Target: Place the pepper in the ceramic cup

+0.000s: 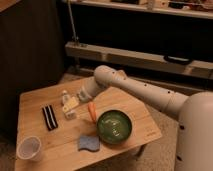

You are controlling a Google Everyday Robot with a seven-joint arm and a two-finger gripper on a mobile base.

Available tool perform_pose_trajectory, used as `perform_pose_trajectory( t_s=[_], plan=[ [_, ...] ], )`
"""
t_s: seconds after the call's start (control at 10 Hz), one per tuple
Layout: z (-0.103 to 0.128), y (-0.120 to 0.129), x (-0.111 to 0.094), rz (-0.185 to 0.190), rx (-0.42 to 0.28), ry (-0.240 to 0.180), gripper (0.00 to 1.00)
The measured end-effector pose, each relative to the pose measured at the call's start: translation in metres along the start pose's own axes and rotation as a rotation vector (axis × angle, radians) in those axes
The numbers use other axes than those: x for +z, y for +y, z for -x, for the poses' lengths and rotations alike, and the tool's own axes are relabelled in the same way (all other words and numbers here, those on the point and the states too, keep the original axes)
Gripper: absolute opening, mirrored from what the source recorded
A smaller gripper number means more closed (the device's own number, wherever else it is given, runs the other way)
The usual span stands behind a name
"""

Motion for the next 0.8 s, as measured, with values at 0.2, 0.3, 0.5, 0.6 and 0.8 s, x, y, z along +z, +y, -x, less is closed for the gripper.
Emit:
perform_pose_trajectory(
  t_s=[0.2,0.3,0.5,0.6,0.8],
  plan=[
    [-0.004,-0.043,-0.015,-0.133,0.096,0.116,0.80],
    [-0.009,-0.063,-0.021,-0.183,0.134,0.153,0.80],
    [-0.019,-0.090,-0.024,-0.214,0.166,0.183,0.80],
    [-0.019,-0.092,-0.020,-0.213,0.161,0.180,0.80],
    [-0.019,-0.086,-0.013,-0.143,0.118,0.073,0.80]
  ],
)
